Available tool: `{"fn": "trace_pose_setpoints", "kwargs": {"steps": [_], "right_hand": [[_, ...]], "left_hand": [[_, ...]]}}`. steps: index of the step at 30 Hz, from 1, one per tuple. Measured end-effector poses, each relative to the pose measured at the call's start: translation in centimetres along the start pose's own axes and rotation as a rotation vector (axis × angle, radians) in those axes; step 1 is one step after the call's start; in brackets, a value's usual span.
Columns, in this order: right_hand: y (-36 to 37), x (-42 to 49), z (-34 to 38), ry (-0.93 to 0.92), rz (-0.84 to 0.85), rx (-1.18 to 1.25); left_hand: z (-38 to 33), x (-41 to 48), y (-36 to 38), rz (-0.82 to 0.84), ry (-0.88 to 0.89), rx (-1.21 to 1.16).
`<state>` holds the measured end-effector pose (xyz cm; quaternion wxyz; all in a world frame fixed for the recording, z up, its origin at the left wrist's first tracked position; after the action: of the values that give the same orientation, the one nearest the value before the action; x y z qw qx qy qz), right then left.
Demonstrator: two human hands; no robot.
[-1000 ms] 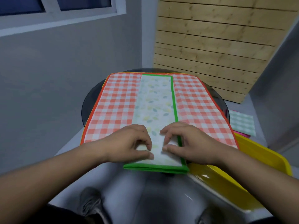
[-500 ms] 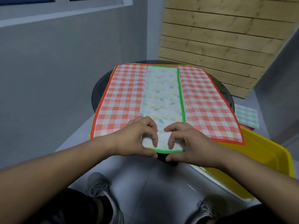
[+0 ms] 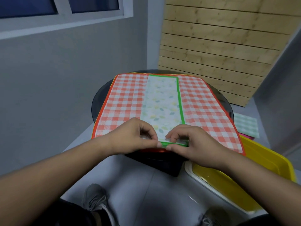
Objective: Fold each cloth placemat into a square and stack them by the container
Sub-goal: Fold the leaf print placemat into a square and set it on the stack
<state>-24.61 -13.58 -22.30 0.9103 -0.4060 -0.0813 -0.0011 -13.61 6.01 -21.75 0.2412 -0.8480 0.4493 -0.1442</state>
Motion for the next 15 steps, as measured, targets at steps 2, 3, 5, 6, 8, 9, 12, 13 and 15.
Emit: {"fn": "trace_pose_setpoints", "kwargs": {"steps": [2, 3, 5, 6, 8, 9, 12, 13, 15], "right_hand": [[-0.8, 0.5, 0.2, 0.008, -0.024, -0.026], [-1.2, 0.8, 0.3, 0.016, -0.045, -0.035], [-2.3, 1.5, 0.6, 0.033, -0.096, -0.038], [-2.9, 2.0, 0.6, 0.037, -0.116, -0.038], [-4.1, 3.1, 0.8, 0.044, -0.147, -0.05], [-4.8, 3.8, 0.8, 0.048, -0.16, -0.054], [-6.8, 6.0, 0.6, 0.06, -0.208, 0.015], [-7.4, 6.8, 0.5, 0.078, -0.231, 0.078], [-8.7, 8.4, -0.2, 0.137, -0.296, 0.23]], "left_hand": [[-0.5, 0.4, -0.4, -0.02, 0.008, -0.018], [-0.8, 0.6, -0.7, -0.031, 0.019, -0.017], [-1.4, 1.2, -1.5, -0.052, 0.067, 0.013], [-1.6, 1.6, -2.0, -0.068, 0.088, 0.025], [-1.9, 2.7, -3.1, -0.121, 0.106, 0.018], [-2.1, 3.3, -3.7, -0.161, 0.111, 0.009], [-2.4, 5.6, -4.8, -0.3, 0.101, -0.054], [-2.4, 6.6, -5.1, -0.338, 0.081, -0.098], [-2.3, 8.5, -5.6, -0.397, 0.057, -0.153]]}}
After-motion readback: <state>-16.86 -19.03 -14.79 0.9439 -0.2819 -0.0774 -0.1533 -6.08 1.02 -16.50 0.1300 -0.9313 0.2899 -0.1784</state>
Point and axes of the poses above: each hand's wrist, its own x-axis towards the middle knuckle, its own y-axis out of the palm, z = x × y, the point moved 1 cm from there along x, towards the middle knuckle, and after that the axes turned 1 degree about -z, right-handed, at the moved point
